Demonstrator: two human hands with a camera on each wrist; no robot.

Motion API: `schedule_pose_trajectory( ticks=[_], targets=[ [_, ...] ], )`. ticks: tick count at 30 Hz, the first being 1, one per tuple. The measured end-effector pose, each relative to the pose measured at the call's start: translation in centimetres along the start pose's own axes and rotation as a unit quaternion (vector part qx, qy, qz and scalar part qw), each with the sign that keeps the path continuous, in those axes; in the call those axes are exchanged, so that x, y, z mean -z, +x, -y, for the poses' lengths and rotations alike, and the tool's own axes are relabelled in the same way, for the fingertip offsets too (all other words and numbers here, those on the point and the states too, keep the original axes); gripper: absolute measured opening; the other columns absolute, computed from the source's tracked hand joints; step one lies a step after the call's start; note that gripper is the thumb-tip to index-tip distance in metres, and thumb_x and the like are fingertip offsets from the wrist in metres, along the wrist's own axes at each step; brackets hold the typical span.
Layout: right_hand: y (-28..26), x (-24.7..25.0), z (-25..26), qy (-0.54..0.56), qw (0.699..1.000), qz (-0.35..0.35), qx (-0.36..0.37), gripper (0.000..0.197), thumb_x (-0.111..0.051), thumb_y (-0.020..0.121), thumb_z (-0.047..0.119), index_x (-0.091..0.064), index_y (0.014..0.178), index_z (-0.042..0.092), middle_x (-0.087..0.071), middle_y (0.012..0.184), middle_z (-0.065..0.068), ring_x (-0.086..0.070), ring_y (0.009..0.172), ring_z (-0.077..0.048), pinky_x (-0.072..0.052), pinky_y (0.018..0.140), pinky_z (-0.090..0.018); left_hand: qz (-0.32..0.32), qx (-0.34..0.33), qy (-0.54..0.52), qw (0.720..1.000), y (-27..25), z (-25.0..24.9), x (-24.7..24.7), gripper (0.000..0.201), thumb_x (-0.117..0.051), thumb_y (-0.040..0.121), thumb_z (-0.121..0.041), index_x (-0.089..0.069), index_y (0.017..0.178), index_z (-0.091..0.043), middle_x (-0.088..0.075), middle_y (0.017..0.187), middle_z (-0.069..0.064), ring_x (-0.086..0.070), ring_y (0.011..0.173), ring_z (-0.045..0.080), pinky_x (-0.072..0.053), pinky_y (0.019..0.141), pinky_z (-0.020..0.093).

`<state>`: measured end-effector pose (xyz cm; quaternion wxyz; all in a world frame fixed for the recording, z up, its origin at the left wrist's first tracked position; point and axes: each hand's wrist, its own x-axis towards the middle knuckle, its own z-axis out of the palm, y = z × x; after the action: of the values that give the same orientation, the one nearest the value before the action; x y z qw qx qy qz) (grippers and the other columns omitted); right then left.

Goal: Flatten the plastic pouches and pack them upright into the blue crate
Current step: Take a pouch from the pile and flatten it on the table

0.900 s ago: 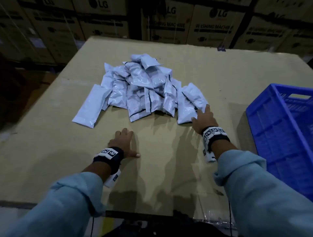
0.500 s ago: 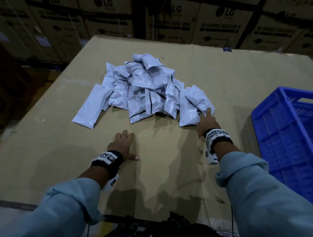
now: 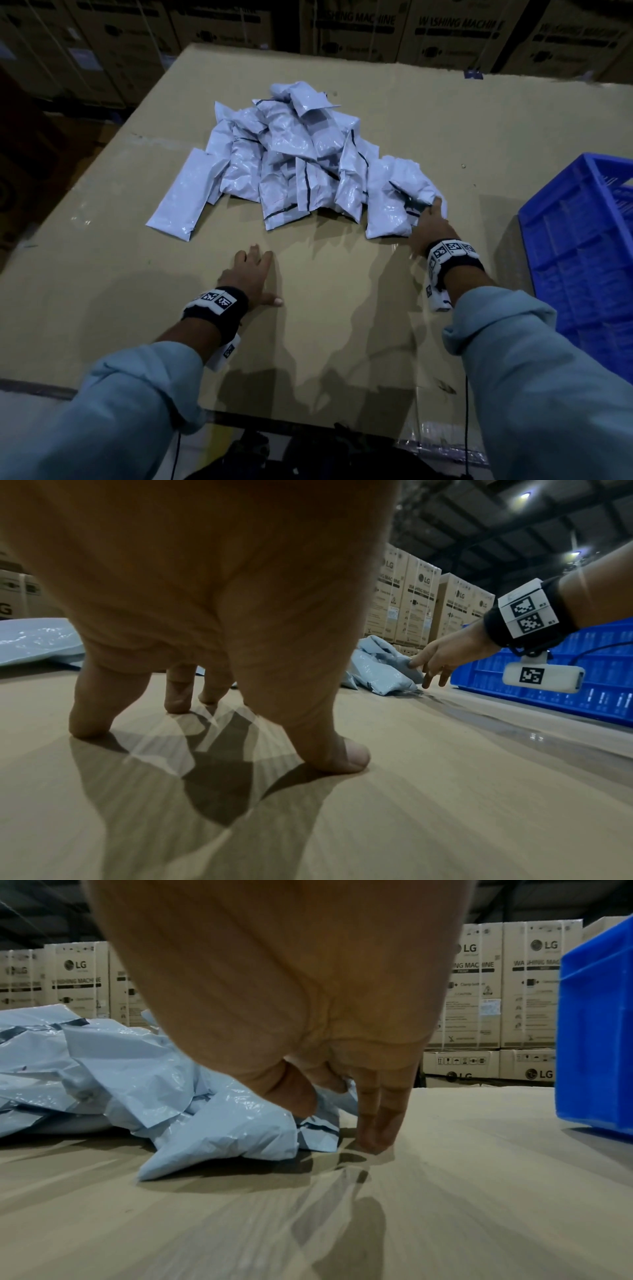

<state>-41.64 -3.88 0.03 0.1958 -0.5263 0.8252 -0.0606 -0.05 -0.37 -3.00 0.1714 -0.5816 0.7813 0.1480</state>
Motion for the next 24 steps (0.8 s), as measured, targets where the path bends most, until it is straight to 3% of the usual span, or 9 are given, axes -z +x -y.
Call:
schedule_pose_trajectory(
  ticks=[2,6,9,13,16,17,20,24],
  targets=[
    [-1.0,-0.1,-0.2,0.029,0.999,-0.034,-0.010,0.085,-0.055,0.095,0.021,-0.004,0.160,0.000,-0.007,0.169,-0.014,-0.039,0.144,-0.034,-0.035,0.113,-0.041,-0.004,-0.002,-0.005,1.000,-0.1,0.0,-0.1,0.120,-0.073,0.072,-0.075,-0.008,0.158,-0.023,0.002,0.168,0.012,-0.012,0.148,0.038,-0.041,0.108,0.061],
    [-4.8,-0.5,-0.6,0.054,0.990,-0.117,-0.051,0.076,-0.052,0.095,0.019,-0.014,0.157,-0.006,-0.015,0.166,-0.019,-0.048,0.135,-0.038,-0.040,0.109,-0.046,-0.011,-0.005,-0.018,1.000,-1.0,0.1,-0.5,0.112,-0.066,0.080,-0.074,-0.008,0.161,-0.023,0.003,0.169,0.012,-0.010,0.151,0.037,-0.035,0.114,0.059],
    [-8.8,-0.9,-1.1,0.122,0.975,-0.144,-0.115,0.086,-0.059,0.089,0.023,-0.014,0.158,0.000,-0.046,0.150,-0.019,-0.055,0.128,-0.036,-0.045,0.102,-0.043,-0.022,-0.009,0.002,1.000,-2.2,-0.2,-1.4,0.098,-0.052,0.092,-0.070,-0.006,0.162,-0.020,0.004,0.169,0.015,-0.008,0.153,0.035,-0.031,0.116,0.058],
    [-15.3,-1.0,-1.8,0.127,0.970,-0.158,-0.130,0.070,-0.056,0.090,0.019,-0.031,0.150,-0.007,-0.052,0.143,-0.024,-0.053,0.128,-0.039,-0.046,0.105,-0.047,-0.021,-0.022,0.052,0.998,-4.0,-0.3,-3.0,0.081,-0.031,0.103,-0.062,0.003,0.162,-0.018,0.009,0.169,0.018,-0.001,0.155,0.036,-0.028,0.116,0.059],
    [-20.7,-1.8,-1.5,0.145,0.964,-0.158,-0.157,0.066,-0.056,0.088,0.027,-0.040,0.144,-0.005,-0.056,0.136,-0.021,-0.059,0.119,-0.039,-0.049,0.095,-0.043,-0.021,-0.038,0.062,0.997,-5.7,0.2,-4.3,0.077,-0.025,0.105,-0.058,0.008,0.162,-0.018,0.012,0.169,0.017,0.002,0.156,0.038,-0.023,0.118,0.061],
    [-22.4,-2.4,-1.1,0.141,0.966,-0.155,-0.153,0.067,-0.059,0.090,0.024,-0.038,0.147,-0.005,-0.056,0.137,-0.022,-0.058,0.120,-0.038,-0.048,0.094,-0.043,-0.021,-0.045,0.063,0.997,-6.4,0.5,-4.7,0.076,-0.024,0.105,-0.058,0.008,0.162,-0.018,0.013,0.169,0.016,0.003,0.156,0.037,-0.021,0.119,0.060],
    [-26.9,-5.9,0.1,0.079,0.987,-0.115,-0.079,0.076,-0.057,0.093,0.007,-0.018,0.156,-0.010,-0.041,0.153,-0.027,-0.047,0.136,-0.039,-0.038,0.110,-0.044,-0.032,-0.072,0.068,0.995,-8.5,1.3,-6.0,0.072,-0.021,0.106,-0.055,0.006,0.162,-0.018,0.012,0.169,0.014,0.002,0.156,0.036,-0.018,0.120,0.060],
    [-32.0,-10.9,3.8,0.047,0.996,-0.074,0.013,0.081,-0.051,0.082,-0.006,-0.023,0.158,-0.003,-0.022,0.167,-0.014,-0.047,0.137,-0.033,-0.048,0.099,-0.043,-0.075,-0.107,-0.066,0.989,-10.6,2.7,-6.5,0.075,-0.007,0.101,-0.060,-0.010,0.163,-0.018,-0.011,0.170,0.013,-0.017,0.154,0.032,-0.025,0.120,0.055]
  ],
)
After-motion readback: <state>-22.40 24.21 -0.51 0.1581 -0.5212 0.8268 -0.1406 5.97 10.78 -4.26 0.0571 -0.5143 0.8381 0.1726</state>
